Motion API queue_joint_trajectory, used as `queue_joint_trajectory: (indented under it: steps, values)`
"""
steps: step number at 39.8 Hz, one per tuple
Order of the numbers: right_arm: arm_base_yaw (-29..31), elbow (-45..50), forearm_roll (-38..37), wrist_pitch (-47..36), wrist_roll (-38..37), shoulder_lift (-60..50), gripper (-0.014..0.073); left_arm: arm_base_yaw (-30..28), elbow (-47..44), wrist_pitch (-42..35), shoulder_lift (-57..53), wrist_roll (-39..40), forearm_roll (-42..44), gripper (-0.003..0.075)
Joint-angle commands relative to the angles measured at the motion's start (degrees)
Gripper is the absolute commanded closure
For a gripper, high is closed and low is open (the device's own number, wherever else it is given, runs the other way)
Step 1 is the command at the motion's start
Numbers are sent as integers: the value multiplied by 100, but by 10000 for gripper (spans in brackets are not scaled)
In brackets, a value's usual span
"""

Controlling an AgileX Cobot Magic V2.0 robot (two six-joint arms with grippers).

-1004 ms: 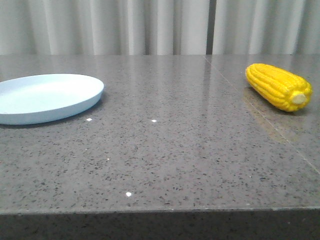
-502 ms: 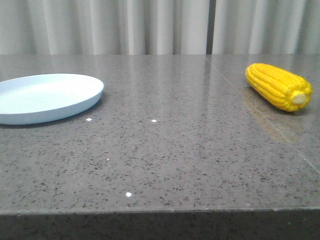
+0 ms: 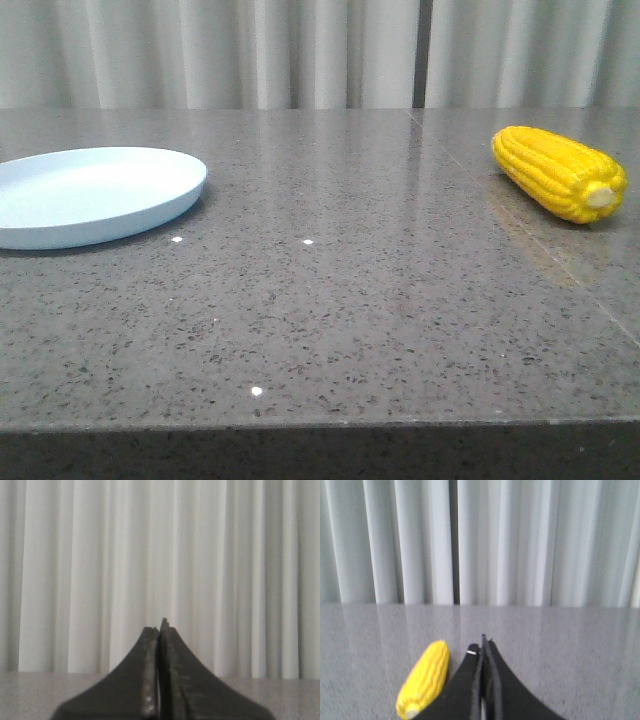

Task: Place corn on plate with both arms

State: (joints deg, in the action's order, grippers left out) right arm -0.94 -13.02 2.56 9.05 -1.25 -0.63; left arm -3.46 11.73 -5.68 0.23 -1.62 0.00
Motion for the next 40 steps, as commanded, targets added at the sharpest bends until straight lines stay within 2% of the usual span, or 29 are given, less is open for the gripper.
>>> queue_joint_trajectory:
  steps: [1, 5, 10, 17, 21, 22, 24, 26, 27, 30, 32, 34, 40]
  values:
    - [30, -787, -4, 250, 40, 371, 654, -15, 807, 533, 444, 20, -59, 741]
    - [30, -1378, -4, 727, 40, 989, 654, -15, 1445, 1513, 1137, 20, -59, 741]
    - [30, -1904, -4, 1138, 40, 1748, 654, -15, 1985, 2323, 2086, -261, -59, 741]
    - [30, -2074, -4, 1232, 40, 2251, 651, -15, 2239, 2604, 2666, -462, -59, 740]
    - [30, -2074, -4, 1231, 40, 2232, 574, -15, 2239, 2617, 2660, -462, -59, 718]
    - [30, -2074, -4, 1226, 40, 2232, 529, -15, 2239, 2617, 2660, -462, -59, 695]
    - [30, -2074, -4, 1226, 40, 2232, 412, -15, 2239, 2606, 2660, -462, -59, 598]
    - [30, -2074, -4, 1226, 40, 2232, 293, -15, 2239, 2566, 2660, -462, -59, 468]
    - [30, -2074, -4, 1226, 40, 2232, 225, -15, 2239, 2553, 2660, -462, -92, 380]
    - [30, -2074, -4, 1226, 40, 2232, 85, -15, 2239, 2531, 2660, -462, -223, 158]
    - [30, -2074, -4, 1226, 40, 2232, 22, -15, 2239, 2531, 2660, -462, -236, 71]
    - [30, -2074, -4, 1226, 40, 2232, -11, -15, 2239, 2493, 2660, -462, -236, 29]
    - [30, -2074, -4, 1226, 40, 2232, -6, -15, 2239, 2256, 2714, -462, -287, 28]
